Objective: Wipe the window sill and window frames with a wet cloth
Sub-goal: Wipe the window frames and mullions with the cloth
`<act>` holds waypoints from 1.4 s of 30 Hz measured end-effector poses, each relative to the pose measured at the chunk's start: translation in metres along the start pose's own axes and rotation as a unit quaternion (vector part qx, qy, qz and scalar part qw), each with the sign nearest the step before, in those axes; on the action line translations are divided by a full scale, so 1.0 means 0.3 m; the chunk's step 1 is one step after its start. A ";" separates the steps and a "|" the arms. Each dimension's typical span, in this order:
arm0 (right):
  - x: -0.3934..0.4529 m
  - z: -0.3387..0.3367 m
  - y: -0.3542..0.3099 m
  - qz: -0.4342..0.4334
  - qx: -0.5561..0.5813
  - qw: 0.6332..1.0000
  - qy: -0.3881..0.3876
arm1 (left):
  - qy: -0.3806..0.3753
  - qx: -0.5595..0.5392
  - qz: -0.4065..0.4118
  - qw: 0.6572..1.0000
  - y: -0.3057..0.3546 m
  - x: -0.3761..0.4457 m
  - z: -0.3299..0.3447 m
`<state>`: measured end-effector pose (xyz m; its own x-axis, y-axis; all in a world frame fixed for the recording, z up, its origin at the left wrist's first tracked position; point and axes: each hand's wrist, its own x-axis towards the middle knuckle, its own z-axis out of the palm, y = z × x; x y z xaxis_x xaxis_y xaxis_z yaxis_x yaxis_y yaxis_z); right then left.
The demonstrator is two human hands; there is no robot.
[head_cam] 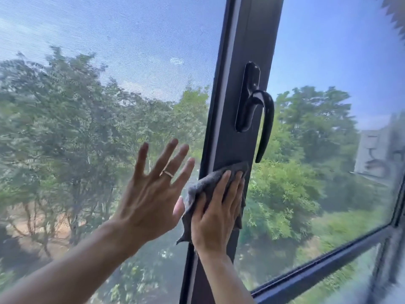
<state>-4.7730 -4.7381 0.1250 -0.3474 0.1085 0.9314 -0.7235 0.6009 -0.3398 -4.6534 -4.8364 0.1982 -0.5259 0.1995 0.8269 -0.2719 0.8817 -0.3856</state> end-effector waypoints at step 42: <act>0.506 -0.056 -0.287 0.195 0.055 0.977 0.068 | 0.023 0.148 0.041 0.988 -0.228 0.370 -0.180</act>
<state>-4.7535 -4.7600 0.2978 -0.5320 0.4215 0.7344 -0.6147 0.4043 -0.6773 -4.6498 -4.8515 0.3385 -0.5207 0.2912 0.8025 -0.4568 0.6991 -0.5501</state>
